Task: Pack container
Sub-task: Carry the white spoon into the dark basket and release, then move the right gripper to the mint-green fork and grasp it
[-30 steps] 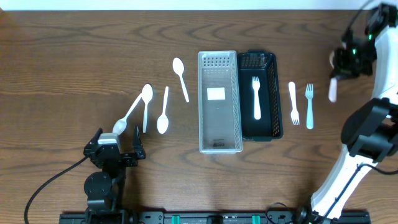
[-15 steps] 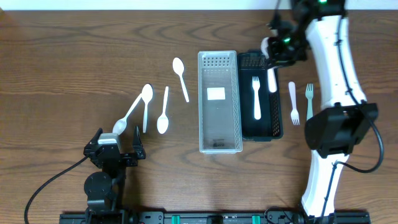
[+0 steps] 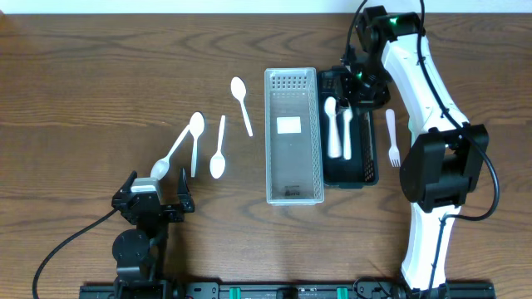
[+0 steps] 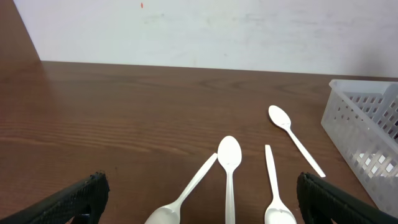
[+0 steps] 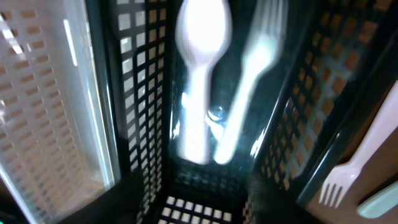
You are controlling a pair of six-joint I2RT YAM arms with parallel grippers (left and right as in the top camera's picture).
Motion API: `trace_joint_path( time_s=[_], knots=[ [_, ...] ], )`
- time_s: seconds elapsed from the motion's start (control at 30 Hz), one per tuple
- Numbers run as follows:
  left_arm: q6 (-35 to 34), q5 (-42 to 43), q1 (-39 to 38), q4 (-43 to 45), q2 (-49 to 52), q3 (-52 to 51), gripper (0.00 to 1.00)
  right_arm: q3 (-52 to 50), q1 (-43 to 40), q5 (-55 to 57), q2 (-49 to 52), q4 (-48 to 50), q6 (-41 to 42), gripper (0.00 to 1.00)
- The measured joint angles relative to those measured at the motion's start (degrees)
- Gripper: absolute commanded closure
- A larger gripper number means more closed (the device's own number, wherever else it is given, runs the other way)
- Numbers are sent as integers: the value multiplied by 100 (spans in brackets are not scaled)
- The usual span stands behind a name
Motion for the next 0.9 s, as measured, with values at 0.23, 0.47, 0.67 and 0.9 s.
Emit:
trace_joint_path(
  time_s=[0.23, 0.47, 0.67, 0.9],
  knots=[
    [0, 0, 0, 0, 0, 0, 2, 205, -127, 17, 0, -170, -33, 1],
    [0, 0, 0, 0, 0, 0, 2, 839, -1211, 374, 0, -785, -623, 1],
    [0, 0, 0, 0, 0, 0, 2, 678, -2356, 1069, 0, -791, -1049, 1],
    [0, 0, 0, 0, 0, 0, 2, -144, -2658, 1287, 0, -96, -1231, 1]
  ],
)
